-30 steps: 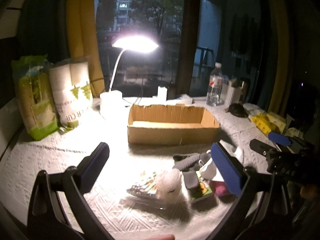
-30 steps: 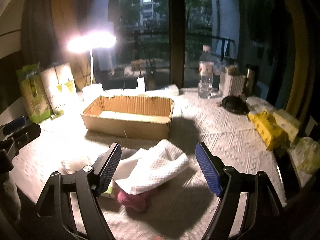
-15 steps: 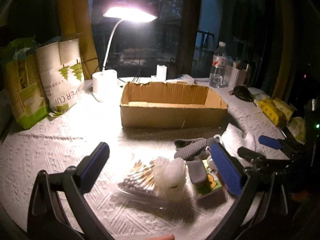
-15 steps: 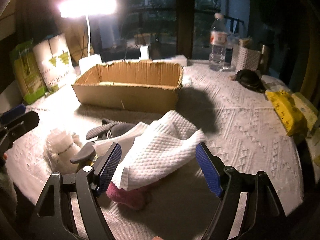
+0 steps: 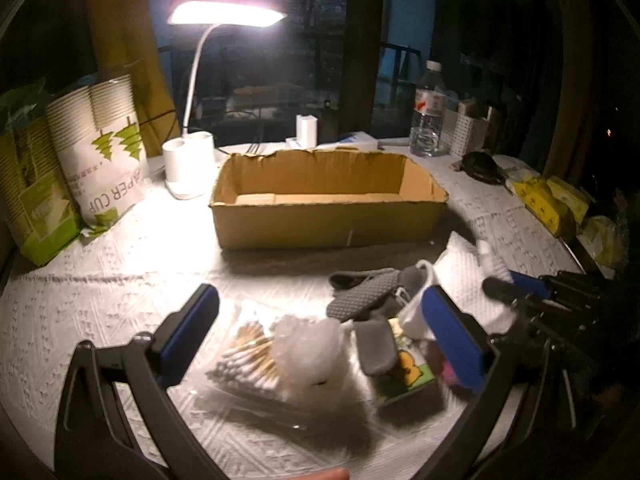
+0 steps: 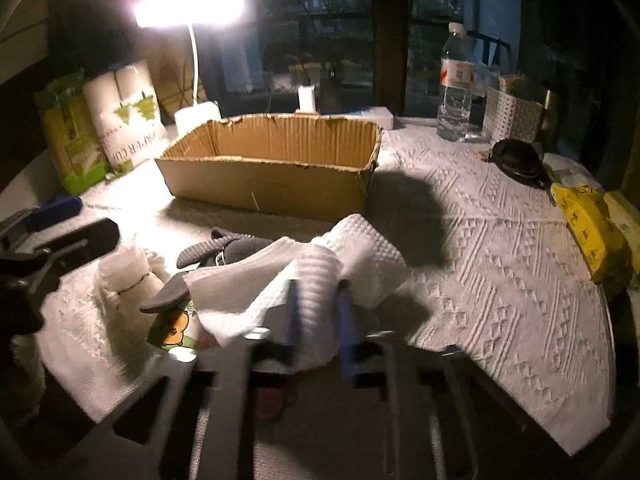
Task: Organize soft objects
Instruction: 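Lower the right gripper onto the white paper towel and close it, then lift the white paper towel with the right gripper toward the box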
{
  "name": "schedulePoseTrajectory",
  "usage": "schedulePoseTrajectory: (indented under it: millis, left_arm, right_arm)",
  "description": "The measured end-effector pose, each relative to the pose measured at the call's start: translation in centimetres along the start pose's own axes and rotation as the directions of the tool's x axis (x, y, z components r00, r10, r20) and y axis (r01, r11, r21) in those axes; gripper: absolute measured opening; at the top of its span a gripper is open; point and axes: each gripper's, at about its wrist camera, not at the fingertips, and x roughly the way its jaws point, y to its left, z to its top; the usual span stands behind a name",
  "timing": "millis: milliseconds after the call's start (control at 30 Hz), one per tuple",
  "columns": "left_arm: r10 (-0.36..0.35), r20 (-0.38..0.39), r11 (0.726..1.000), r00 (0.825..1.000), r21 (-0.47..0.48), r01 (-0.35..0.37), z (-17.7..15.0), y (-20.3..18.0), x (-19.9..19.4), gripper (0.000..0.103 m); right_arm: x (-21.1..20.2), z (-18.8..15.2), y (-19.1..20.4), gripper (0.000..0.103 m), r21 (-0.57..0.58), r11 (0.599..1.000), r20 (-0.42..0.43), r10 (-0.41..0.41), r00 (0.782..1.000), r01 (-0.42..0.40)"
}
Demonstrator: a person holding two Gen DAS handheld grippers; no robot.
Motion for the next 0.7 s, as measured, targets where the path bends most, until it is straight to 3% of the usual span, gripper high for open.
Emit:
schedulePoseTrajectory:
  millis: [300,500,700]
  left_arm:
    - [-0.01,-0.006,0.999,1.0,0.035,0.01,0.5,-1.8,0.3,0.102]
    - [-0.019,-0.002,0.998,1.0,0.056,0.019,1.3,-3.1,0.6,0.102]
    - [-0.041,-0.006,0.996,0.999,0.076,0.041,2.1,-5.2,1.2,0.102]
  right_arm:
    - [-3.1,1.0,-2.1,0.005,0.031,0.999,0.092,0.018,0.996,-0.021]
    - [-7.0,2.7,-4.2,0.005,0.057,0.998,0.216,-0.003,0.976,-0.009]
    - [-9.8,4.1,-6.6,0.005,0.082,0.997,0.282,-0.024,0.959,0.001]
